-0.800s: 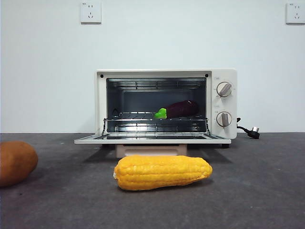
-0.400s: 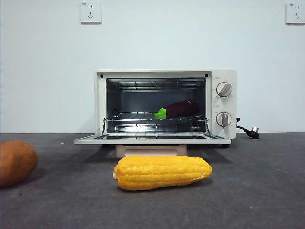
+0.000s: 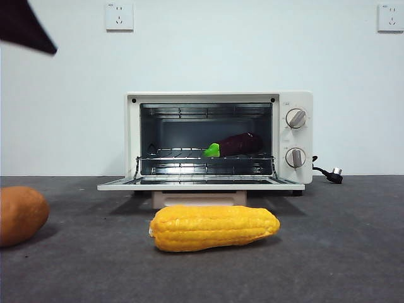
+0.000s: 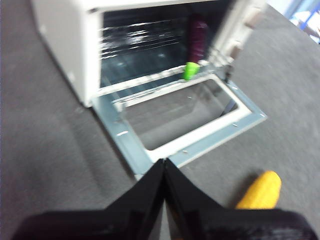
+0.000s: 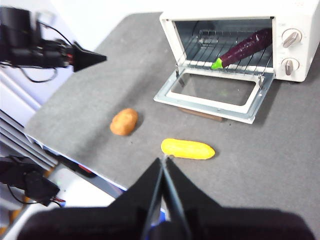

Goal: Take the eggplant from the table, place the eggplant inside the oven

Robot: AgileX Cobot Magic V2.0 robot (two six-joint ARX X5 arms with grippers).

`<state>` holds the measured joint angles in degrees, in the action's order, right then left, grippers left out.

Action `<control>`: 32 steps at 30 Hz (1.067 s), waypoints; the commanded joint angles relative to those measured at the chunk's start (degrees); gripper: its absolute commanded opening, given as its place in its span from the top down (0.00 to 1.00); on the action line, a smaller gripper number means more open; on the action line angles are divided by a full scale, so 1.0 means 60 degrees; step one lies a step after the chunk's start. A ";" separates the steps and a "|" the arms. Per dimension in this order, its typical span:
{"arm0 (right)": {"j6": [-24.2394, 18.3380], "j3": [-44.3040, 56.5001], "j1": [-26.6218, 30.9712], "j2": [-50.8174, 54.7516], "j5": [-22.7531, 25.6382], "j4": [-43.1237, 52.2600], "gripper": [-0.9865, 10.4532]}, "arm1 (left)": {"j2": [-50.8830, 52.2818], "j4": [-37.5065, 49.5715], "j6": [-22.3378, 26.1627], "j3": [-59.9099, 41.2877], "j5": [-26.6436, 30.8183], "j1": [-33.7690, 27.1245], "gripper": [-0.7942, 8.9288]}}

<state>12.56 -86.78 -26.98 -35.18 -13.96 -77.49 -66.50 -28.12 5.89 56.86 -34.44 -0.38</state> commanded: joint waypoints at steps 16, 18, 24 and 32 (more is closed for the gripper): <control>0.0994 -0.0004 0.0000 0.1016 -0.0036 -0.0251 0.92 | -0.4707 0.1916 -0.0568 -0.0087 -0.1504 -0.0586 0.92; 0.0998 0.0004 0.0000 0.1016 -0.0036 -0.0251 0.92 | -0.5016 0.2135 -0.0539 -0.0087 -0.1501 -0.0517 0.92; 0.1137 0.0036 0.0000 0.1016 -0.0033 -0.0251 0.92 | -0.5843 0.2827 -0.0557 -0.0087 -0.1468 -0.0229 0.92; 0.1169 0.0168 0.0000 0.1016 -0.0033 -0.0251 0.92 | -0.6557 0.3450 -0.0565 -0.0087 -0.1151 0.0277 0.92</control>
<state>19.09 -86.28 -26.98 -29.39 -13.98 -77.49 -105.12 -8.01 2.31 56.88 -41.23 0.97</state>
